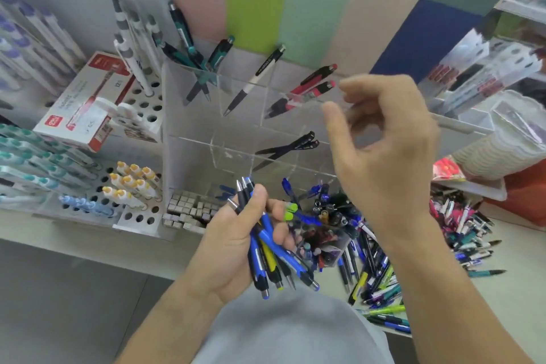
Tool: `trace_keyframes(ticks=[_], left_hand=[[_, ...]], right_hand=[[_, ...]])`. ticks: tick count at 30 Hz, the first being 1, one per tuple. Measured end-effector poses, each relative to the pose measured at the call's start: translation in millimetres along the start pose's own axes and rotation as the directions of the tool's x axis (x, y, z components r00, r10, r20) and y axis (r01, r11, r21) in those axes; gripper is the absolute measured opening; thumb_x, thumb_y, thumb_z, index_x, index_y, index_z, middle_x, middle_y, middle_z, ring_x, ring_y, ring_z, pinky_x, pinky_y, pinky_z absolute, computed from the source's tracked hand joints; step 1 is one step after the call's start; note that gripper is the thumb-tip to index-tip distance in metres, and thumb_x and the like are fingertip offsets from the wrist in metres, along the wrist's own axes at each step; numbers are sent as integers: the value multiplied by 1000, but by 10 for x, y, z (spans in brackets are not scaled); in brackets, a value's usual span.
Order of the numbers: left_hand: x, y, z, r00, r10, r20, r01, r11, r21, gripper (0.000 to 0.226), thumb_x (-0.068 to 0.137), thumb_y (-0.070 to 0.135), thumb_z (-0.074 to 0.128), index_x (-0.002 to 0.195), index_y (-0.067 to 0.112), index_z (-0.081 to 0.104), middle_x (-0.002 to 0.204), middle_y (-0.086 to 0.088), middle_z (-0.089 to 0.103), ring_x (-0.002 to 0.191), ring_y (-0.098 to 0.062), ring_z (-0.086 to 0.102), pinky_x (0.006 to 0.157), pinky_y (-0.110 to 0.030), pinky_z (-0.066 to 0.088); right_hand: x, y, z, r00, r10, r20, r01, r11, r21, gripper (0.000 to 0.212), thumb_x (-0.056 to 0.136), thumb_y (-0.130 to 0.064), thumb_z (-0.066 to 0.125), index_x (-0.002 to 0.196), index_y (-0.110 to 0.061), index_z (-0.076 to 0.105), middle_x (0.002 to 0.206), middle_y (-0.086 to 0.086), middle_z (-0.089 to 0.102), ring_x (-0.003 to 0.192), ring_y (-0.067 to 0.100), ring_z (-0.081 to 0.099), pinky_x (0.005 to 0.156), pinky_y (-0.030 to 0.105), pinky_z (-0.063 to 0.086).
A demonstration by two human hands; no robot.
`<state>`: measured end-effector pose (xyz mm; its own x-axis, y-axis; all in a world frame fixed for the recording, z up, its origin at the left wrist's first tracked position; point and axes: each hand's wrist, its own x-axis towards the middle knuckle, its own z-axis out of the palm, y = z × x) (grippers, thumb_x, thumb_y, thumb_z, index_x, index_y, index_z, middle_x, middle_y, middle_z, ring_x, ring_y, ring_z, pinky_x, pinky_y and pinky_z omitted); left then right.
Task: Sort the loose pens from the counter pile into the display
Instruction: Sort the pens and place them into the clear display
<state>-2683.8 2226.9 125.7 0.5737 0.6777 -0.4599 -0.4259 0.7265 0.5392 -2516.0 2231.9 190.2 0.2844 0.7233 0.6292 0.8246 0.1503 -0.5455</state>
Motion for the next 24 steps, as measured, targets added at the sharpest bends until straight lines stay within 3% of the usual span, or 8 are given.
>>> trace_keyframes(ticks=[3,6,8,10,15,18,20,24], left_hand=[[34,-18,26,996,41,-74,-44,998,-44,48,96,38,46,58,18,67,62,-9,54,51,-21,57,57,-35,55],[72,-40,43,985,118,-129,-123,992,-28,45,92,44,49,58,21,66,67,-8,58,59,-22,60,67,-40,56],[84,-57,56,975,164,-151,-165,986,6,48,94,43,47,55,21,66,63,-6,58,56,-20,61,59,-36,56],[89,-63,73,974,157,-164,-152,987,40,47,95,42,48,60,16,65,64,-8,58,56,-21,62,53,-36,56],[117,-70,14,967,153,-202,-141,987,72,36,96,35,50,86,1,58,71,-13,63,74,-27,68,67,-37,61],[120,-105,44,957,216,-196,-210,976,52,29,96,30,49,94,8,67,81,-11,69,83,-26,71,76,-39,62],[115,-115,47,952,248,-179,-244,969,40,29,92,27,50,111,7,58,91,-12,72,90,-28,73,81,-41,61],[92,-126,-25,955,256,-151,-247,966,73,37,91,25,49,121,3,50,101,-15,74,98,-32,73,79,-41,61]], right_hand=[[-473,-146,-85,960,120,254,-170,968,184,7,91,-15,72,93,-9,68,80,-4,65,69,11,62,65,19,48],[-818,-111,-137,641,359,678,-549,833,78,35,77,-30,86,105,-28,65,84,-8,69,68,13,66,64,24,54],[-930,-79,-138,516,428,742,-702,708,79,35,76,-21,88,102,-30,67,81,-4,71,62,16,69,64,33,59],[-943,-52,-153,519,492,699,-770,624,133,26,80,-13,84,98,-27,72,75,-2,73,58,16,69,59,29,58],[-996,-2,-155,526,530,666,-697,717,-19,11,93,-31,69,97,-29,79,76,-10,76,69,7,73,70,32,59],[-1059,-8,-51,448,519,728,-817,568,98,12,95,-18,69,99,-18,80,74,2,74,63,13,70,60,33,58],[-1082,28,-15,455,522,721,-833,536,137,13,97,-14,67,100,-17,79,72,8,72,60,15,66,57,31,55],[-1068,111,-31,427,531,732,-864,478,157,14,99,-16,63,97,-20,77,82,3,77,70,16,70,68,35,59]])
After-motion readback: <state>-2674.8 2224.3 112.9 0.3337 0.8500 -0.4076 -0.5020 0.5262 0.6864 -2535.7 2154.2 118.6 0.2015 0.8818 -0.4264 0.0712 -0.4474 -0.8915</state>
